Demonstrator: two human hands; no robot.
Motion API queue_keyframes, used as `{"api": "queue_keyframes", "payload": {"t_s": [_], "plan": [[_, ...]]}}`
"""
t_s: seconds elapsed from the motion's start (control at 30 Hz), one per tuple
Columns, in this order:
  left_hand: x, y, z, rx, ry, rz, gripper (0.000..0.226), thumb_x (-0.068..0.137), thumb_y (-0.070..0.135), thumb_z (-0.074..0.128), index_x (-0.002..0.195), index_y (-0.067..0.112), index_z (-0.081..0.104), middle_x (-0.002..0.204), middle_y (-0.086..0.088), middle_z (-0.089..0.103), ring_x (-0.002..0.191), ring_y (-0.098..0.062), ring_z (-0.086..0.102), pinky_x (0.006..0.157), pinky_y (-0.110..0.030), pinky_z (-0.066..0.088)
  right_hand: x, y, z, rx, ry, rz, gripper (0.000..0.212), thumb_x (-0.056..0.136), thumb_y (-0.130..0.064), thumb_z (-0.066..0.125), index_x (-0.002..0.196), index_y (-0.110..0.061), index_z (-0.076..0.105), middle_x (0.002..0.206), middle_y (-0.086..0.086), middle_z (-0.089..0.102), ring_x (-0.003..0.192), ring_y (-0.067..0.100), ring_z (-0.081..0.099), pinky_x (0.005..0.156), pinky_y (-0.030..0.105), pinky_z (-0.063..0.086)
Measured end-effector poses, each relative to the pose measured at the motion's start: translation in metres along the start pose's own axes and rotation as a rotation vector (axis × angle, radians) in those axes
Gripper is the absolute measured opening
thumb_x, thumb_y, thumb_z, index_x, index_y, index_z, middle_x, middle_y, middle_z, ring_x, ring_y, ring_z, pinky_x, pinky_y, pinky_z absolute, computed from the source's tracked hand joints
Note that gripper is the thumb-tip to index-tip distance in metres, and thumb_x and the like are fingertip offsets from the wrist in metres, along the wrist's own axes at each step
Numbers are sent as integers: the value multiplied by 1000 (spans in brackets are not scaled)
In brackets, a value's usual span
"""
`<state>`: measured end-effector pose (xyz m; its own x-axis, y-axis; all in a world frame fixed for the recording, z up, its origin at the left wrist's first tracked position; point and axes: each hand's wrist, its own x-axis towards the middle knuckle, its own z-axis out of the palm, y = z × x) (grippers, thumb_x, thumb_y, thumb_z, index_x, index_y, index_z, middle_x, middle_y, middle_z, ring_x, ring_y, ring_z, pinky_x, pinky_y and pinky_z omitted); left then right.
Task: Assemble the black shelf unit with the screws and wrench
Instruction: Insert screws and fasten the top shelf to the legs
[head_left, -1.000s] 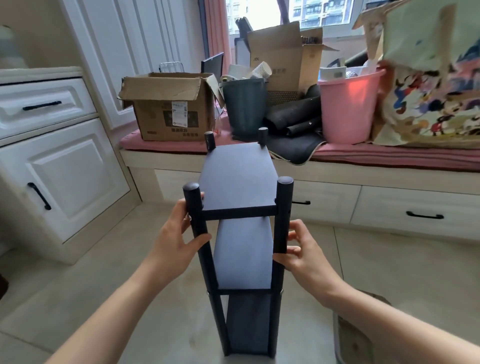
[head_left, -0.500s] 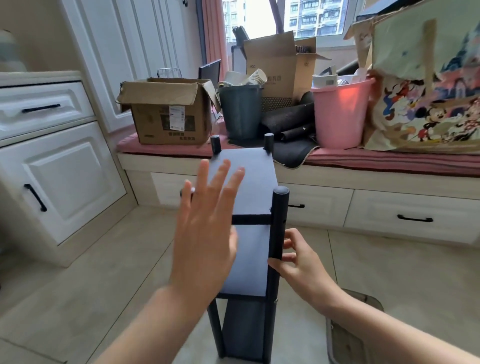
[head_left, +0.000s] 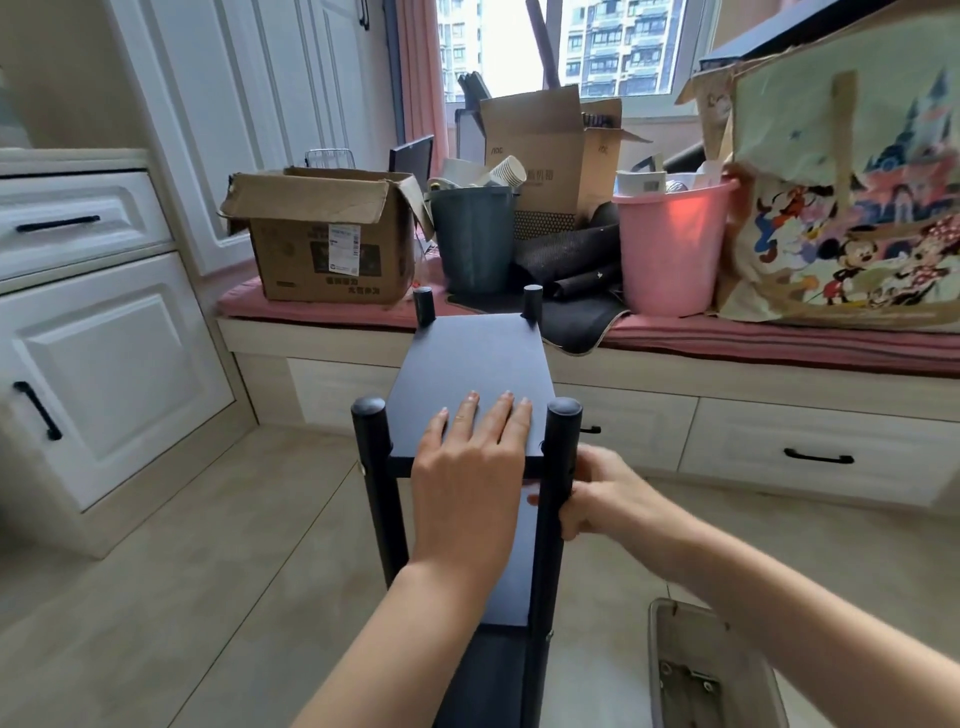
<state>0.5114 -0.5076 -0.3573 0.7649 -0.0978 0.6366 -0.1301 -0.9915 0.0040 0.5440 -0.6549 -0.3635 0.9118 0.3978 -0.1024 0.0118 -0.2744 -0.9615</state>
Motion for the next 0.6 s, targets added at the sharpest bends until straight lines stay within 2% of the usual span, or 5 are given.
{"api": "queue_keyframes", "payload": {"t_s": [0.17, 0.27, 0.4, 0.47, 0.6], "plan": [[1, -7, 5, 14, 57, 10, 43, 78, 2, 64, 119, 13, 74, 120, -4, 72, 109, -31, 70, 87, -46, 59, 22, -36, -24, -151, -253, 140, 45, 74, 19, 41, 92, -16, 63, 84, 5, 57, 76, 14, 60, 78, 36, 47], [1, -8, 7, -5, 93, 46, 44, 81, 1, 52, 116, 14, 76, 118, -2, 74, 106, -29, 71, 84, -42, 60, 53, -43, -44, 18, -69, 198, 37, 84, 12, 39, 105, 0, 68, 94, 16, 68, 79, 21, 65, 87, 42, 54], [3, -10, 11, -63, 93, 45, 53, 65, -11, 76, 113, 12, 76, 114, -4, 75, 103, -31, 72, 81, -42, 60, 106, -59, -54, 197, 236, 190, 14, 101, -22, 50, 102, -11, 59, 121, 20, 63, 81, 30, 66, 66, 39, 55], [4, -13, 12, -67, 106, 55, 55, 63, -10, 78, 113, 12, 77, 114, -3, 75, 102, -30, 73, 80, -40, 59, 137, -63, -56, 237, 261, 196, 27, 100, -36, 52, 112, -12, 56, 129, 21, 54, 86, 37, 66, 64, 43, 57], [3, -15, 14, -67, 140, 119, 49, 81, 0, 45, 115, 16, 76, 117, 0, 74, 105, -28, 72, 83, -39, 60, 179, -55, -56, 224, 263, 206, 64, 96, -47, 58, 146, -17, 33, 142, 18, 38, 81, 34, 66, 45, 37, 55]]}}
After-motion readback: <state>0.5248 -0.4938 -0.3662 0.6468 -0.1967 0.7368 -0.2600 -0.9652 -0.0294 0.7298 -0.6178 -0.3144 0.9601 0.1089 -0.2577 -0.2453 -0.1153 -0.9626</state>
